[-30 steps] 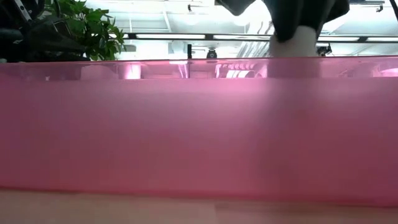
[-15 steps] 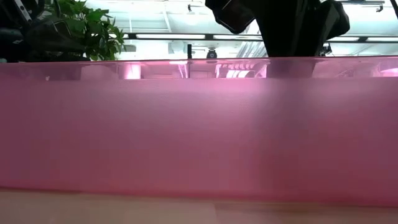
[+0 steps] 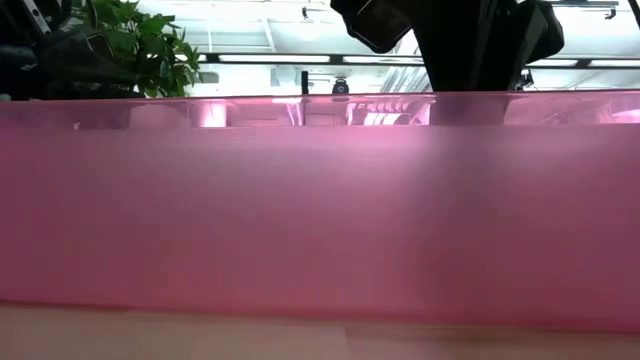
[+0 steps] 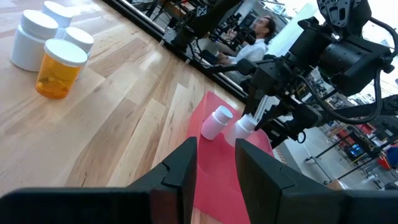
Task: Pick and place pill bottles into a basket
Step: Put the white pill bottle into the red bin
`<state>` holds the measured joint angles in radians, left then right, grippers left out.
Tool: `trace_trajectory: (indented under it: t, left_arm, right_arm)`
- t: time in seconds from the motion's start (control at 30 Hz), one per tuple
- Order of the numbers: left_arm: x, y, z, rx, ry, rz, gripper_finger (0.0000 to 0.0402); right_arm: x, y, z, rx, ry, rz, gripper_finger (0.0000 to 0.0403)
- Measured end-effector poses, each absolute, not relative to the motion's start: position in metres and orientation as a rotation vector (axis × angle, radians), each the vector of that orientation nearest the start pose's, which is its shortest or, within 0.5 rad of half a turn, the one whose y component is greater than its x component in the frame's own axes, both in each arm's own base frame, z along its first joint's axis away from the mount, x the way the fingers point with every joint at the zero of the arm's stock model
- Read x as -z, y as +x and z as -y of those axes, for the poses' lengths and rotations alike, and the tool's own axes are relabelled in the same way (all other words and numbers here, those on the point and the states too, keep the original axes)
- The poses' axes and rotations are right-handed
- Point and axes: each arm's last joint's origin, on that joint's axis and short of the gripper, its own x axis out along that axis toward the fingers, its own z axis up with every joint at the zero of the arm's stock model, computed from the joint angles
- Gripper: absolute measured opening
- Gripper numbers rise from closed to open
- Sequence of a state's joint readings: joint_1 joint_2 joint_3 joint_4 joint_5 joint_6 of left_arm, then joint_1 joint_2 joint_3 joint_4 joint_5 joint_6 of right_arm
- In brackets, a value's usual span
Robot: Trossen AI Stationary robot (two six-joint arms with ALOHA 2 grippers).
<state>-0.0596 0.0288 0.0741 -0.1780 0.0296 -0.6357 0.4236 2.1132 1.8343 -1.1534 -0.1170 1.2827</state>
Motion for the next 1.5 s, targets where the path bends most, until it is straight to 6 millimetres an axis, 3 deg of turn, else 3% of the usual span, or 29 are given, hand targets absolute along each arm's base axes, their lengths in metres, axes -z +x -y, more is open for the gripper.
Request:
trace_trajectory:
  t: [0.53, 0.83, 1.5]
  left_arm:
    - [-0.169, 0.094, 0.006, 0.043, -0.634, -0.157, 0.0145]
    - [-0.169, 0.094, 0.006, 0.044, -0.634, -0.156, 0.0145]
    - [-0.169, 0.094, 0.006, 0.044, -0.634, -0.156, 0.0145]
  right_arm:
    - [-0.224, 0.383, -0.176, 0.500, 0.792, -1.469, 0.0141]
    - [-0.208, 0.379, -0.175, 0.495, 0.812, -1.527, 0.0141]
    - [-0.208, 0.385, -0.173, 0.463, 0.824, -1.481, 0.0148]
